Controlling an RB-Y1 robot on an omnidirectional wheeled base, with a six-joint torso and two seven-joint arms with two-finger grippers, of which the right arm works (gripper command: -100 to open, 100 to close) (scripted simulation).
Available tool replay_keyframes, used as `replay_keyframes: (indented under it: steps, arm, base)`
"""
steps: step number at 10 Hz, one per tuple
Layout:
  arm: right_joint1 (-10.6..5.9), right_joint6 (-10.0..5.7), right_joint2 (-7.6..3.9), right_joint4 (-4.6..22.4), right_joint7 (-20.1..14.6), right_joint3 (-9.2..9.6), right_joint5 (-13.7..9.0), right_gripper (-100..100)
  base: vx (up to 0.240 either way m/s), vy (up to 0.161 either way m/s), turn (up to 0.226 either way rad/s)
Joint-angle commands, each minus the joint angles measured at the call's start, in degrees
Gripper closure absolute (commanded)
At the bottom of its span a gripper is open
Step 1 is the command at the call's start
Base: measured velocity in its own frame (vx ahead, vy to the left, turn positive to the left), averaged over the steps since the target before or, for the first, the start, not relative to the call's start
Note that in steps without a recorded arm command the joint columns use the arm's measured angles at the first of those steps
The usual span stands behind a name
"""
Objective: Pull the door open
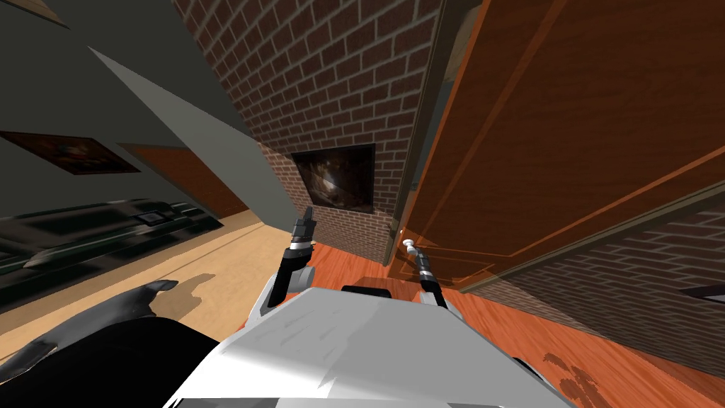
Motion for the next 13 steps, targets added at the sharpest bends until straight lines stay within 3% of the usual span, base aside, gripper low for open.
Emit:
replay_keyframes:
  steps: [1,3,11,12,13]
  arm:
    - [-0.97,-0.51,1.65,0.48,-1.75,1.56,0.47,100]
    - [-1.12,-0.2,1.98,0.86,-4.14,1.59,-0.15,100]
    - [-1.12,-0.2,1.98,0.68,-4.14,1.59,-0.15,100]
    - [-2.59,-2.05,0.16,5.05,-6.3,0.51,-1.14,100]
    - [-2.59,-1.99,0.09,5.0,-7.64,0.69,-1.4,100]
  base:
    - [-0.03,-0.02,0.054]
    - [-0.056,-0.021,0.057]
    - [0.001,0.0,-0.001]
    - [-0.024,-0.025,0.001]
    - [-0.039,-0.028,0.038]
